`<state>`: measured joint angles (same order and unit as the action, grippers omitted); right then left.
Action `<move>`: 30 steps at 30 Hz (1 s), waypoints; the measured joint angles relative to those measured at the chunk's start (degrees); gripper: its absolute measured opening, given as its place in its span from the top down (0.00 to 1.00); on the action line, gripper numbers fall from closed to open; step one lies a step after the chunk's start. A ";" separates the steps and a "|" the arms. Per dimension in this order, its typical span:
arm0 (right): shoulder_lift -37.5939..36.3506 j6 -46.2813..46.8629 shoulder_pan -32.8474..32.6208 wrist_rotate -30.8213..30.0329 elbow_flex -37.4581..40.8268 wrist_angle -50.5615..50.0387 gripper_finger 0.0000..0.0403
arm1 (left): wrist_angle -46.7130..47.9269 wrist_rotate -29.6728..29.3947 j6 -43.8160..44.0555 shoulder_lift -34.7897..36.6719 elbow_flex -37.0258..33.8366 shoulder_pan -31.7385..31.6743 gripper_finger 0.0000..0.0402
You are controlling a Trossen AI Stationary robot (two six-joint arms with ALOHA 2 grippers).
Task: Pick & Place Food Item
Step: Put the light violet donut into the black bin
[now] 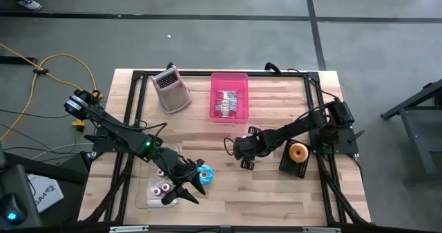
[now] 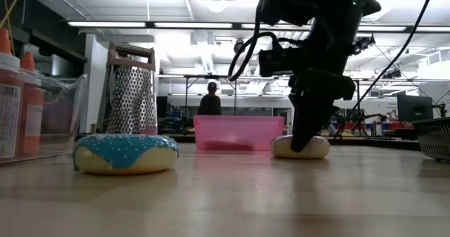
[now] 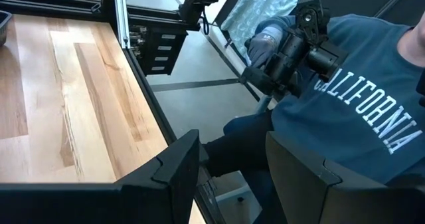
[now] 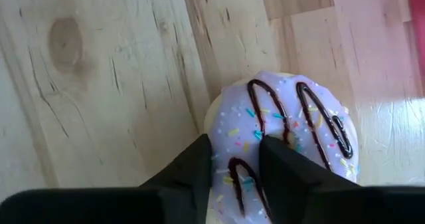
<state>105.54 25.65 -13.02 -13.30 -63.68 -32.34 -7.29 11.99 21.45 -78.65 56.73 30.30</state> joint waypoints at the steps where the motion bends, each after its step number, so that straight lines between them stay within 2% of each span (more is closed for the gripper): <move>1: 0.00 0.00 0.00 0.00 0.00 -0.02 0.75 | 0.00 0.00 0.00 0.00 0.00 0.00 0.58; 8: -0.17 -2.25 0.00 0.42 0.00 -0.08 0.79 | 0.00 0.00 0.00 0.00 0.00 0.00 0.58; 14: -2.75 -3.13 -0.11 3.29 0.00 -0.17 0.80 | -0.02 -0.01 0.00 0.00 0.00 -0.02 0.58; 30: -15.65 -2.84 -0.48 1.10 -0.02 -7.35 0.80 | -0.07 -0.02 0.00 0.00 0.00 -0.02 0.58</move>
<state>89.89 22.81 -13.50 -12.20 -63.70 -39.69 -7.36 11.97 21.45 -78.65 56.73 30.28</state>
